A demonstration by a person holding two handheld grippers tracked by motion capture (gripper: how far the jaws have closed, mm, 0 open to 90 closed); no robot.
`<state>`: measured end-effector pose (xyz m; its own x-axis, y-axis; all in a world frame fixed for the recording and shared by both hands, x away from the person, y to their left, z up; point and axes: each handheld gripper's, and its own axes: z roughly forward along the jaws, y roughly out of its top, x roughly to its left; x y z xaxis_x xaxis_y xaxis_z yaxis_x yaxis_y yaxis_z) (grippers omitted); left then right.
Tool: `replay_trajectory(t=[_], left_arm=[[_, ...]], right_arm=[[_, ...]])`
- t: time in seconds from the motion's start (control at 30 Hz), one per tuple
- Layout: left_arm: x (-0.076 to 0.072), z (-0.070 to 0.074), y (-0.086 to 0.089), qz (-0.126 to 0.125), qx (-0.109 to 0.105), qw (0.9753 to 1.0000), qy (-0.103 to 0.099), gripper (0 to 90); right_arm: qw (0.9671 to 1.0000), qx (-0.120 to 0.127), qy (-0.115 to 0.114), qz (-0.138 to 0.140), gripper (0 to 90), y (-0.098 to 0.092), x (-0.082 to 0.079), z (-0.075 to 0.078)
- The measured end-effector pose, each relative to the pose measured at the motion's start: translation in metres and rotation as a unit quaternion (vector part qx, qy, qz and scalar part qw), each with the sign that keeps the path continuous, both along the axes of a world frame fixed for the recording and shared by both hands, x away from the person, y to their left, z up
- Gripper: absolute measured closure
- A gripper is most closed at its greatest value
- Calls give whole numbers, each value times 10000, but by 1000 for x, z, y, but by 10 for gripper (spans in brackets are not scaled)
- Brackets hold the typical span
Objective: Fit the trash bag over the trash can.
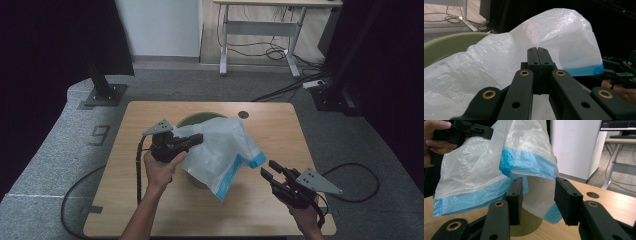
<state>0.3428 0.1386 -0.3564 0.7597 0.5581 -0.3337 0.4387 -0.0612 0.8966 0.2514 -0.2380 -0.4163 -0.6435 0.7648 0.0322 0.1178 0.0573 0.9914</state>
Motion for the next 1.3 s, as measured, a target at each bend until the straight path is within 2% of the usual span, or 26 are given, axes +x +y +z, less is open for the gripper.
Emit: replay_trajectory(t=[0.3, 0.43, 0.53, 0.87, 1.17, 1.3], left_arm=[[2, 0, -1, -9, -44, 10000, 64, 900], [3, -1, -1, -15, -45, 10000, 76, 900], [4, 0, -1, 3, -65, 9999, 88, 900], [4, 2, 0, 5, -115, 9999, 87, 900], [4, 2, -1, 4, -112, 9999, 113, 900], [5, 2, -1, -10, -107, 9999, 129, 900]], right_arm=[[9999, -22, 113, 56, 576, 4, 9, -3], [9998, -28, 94, 159, 580, 11, 10, -3], [9997, -64, 82, 222, 578, 15, 8, -2], [9994, 36, 86, 334, 569, 19, -7, -3], [9991, 81, 235, 330, 539, 22, -2, -6], [9993, 119, 248, 238, 525, 26, 1, -9]])
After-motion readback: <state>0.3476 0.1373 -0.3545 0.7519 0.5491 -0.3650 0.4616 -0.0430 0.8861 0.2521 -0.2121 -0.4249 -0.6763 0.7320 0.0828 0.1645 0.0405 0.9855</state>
